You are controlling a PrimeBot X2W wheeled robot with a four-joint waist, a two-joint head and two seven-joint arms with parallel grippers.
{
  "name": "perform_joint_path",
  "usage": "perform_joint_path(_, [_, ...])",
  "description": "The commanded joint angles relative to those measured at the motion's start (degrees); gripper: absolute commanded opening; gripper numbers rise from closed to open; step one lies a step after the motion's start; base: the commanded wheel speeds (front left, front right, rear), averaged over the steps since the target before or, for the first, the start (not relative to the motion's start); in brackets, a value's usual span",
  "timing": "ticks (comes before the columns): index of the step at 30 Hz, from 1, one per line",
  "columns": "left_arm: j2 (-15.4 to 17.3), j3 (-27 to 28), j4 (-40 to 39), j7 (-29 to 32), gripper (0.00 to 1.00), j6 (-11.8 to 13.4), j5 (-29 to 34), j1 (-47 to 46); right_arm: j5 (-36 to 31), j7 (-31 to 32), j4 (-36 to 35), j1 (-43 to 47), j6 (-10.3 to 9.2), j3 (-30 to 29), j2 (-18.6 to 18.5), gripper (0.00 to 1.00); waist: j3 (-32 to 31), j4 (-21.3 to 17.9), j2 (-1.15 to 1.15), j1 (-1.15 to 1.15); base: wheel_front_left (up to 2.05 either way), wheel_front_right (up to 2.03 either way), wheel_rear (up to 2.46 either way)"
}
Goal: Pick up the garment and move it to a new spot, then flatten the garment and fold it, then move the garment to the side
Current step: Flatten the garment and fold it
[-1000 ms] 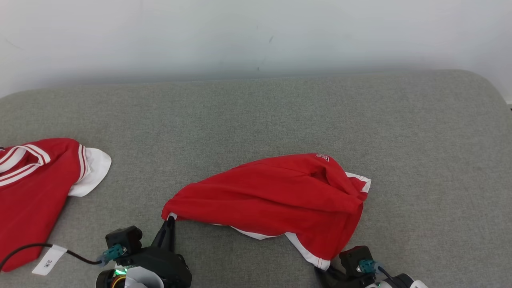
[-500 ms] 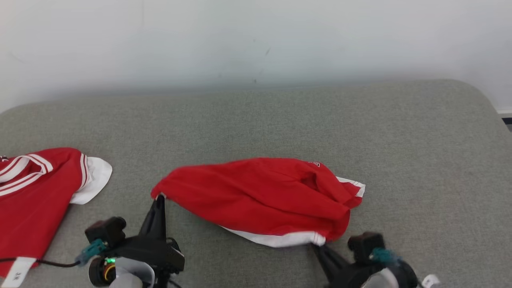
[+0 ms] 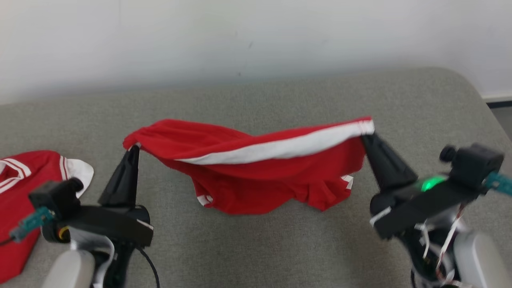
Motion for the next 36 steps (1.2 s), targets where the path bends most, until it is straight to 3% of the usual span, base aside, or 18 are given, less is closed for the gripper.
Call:
perform_joint_path(1, [1.16,-0.09,-3.39,2.77,0.00,0.59,-0.49,-0.98,1.37,0.29,-0.26,-3.06,-0.13,-0.94,-0.53,0.00,3.28,-1.04,0.00,0.00,0.00,0.00,0.00])
perform_joint_path(2, [4.07,0.29,-7.43,7.05,0.00,1.92,0.38,-3.09,2.85,0.43,1.01,-7.74,-0.13,-1.46,-1.71,0.00,6.52,-1.66,0.00,0.00,0.00,0.00,0.00])
perform_joint_path(5, [6.77,0.80,-10.56,12.84,0.00,2.73,-0.11,-8.44,5.15,-0.18,5.44,-17.34,-0.13,0.01,-3.78,0.00,12.13,-2.49,0.00,0.00,0.00,0.00,0.00])
perform_joint_path(12, [9.87,-0.04,-8.09,25.03,0.00,1.39,-2.99,-31.13,4.23,-5.63,22.41,-42.82,-0.13,5.40,-9.69,0.00,26.07,-3.03,0.00,0.00,0.00,0.00,0.00])
perform_joint_path(16, [9.82,0.51,-2.86,23.46,0.00,1.42,-0.96,-42.68,2.33,-10.81,32.33,-53.74,-0.13,6.23,-8.92,0.00,27.80,-3.46,0.00,0.00,0.00,0.00,0.00])
perform_joint_path(20, [9.52,2.08,0.66,18.81,0.00,1.79,0.93,-52.36,-7.15,-16.83,38.38,-63.70,-0.13,8.58,-11.48,0.00,28.56,-4.33,0.00,0.00,0.00,0.00,0.00])
perform_joint_path(24, [9.04,3.75,3.11,12.22,0.00,2.31,2.93,-58.98,-15.01,-23.98,43.05,-71.93,-0.14,6.40,-12.23,0.00,29.03,-4.86,0.00,0.00,0.00,0.00,0.00])
perform_joint_path(30, [7.57,4.79,6.71,6.13,0.00,2.32,2.83,-60.38,-19.96,-28.52,47.46,-75.30,-0.19,3.50,-12.16,0.00,30.29,-4.43,0.00,0.00,0.00,0.00,0.00])
perform_joint_path(36, [7.15,-0.55,12.58,15.05,0.00,-0.01,-0.45,-50.11,-17.34,-20.85,53.99,-69.21,-0.18,7.64,-13.15,0.00,30.88,-3.34,0.00,0.00,0.00,0.00,0.00])
